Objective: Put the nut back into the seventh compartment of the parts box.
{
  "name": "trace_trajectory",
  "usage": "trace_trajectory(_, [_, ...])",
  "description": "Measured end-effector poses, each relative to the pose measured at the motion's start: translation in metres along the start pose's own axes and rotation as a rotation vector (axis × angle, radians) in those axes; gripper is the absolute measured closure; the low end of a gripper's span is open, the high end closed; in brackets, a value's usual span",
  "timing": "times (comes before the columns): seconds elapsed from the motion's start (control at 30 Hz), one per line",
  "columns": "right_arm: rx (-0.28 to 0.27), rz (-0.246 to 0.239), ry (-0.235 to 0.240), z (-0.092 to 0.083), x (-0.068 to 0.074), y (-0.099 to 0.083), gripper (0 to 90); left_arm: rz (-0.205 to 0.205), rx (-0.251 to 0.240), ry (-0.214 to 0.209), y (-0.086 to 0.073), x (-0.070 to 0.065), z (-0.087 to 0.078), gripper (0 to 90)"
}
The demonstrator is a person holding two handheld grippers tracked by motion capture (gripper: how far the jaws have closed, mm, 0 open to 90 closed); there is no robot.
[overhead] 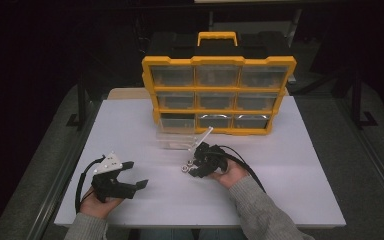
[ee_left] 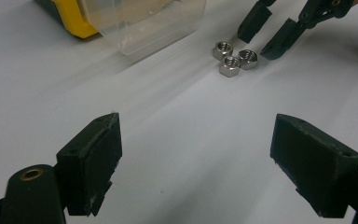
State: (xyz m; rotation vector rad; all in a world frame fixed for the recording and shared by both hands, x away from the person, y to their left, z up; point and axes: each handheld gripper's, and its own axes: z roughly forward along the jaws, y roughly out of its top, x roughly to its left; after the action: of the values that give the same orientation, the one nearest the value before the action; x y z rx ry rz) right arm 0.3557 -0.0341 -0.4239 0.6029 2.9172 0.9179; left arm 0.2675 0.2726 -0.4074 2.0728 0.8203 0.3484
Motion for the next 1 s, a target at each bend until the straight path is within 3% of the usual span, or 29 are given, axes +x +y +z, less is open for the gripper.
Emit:
trace_trajectory(0.27, [0.011, -0.018, -0.014, 0.005, 0.003, 0.001, 61.0, -0.009, -0.005, -0.001, 0.0, 0.001, 0.0, 16.4])
trace_trajectory(0.4, [0.013, -0.051, -0.025, 0.009, 0.003, 0.002, 63.7, -0.004, -0.002, 0.001, 0.0, 0.0, 0.0, 16.6])
trace_trajectory(0.7, [0.024, -0.064, -0.033, 0.013, 0.003, 0.001, 68.1, -0.003, -0.001, 0.004, -0.001, 0.002, -0.001, 16.6])
trace_trajectory(0.83, [0.02, -0.064, -0.026, 0.013, 0.002, 0.001, 68.7, -0.003, -0.001, 0.005, -0.001, 0.001, -0.001, 16.7])
trace_trajectory(0.97, [0.005, -0.048, 0.017, 0.01, -0.003, -0.001, 68.9, 0.004, 0.0, 0.005, -0.001, 0.002, -0.001, 16.7])
trace_trajectory(1.0, [0.021, 0.0, 0.03, 0.007, 0.0, -0.002, 68.9, 0.003, -0.001, 0.005, -0.001, 0.003, -0.001, 16.6])
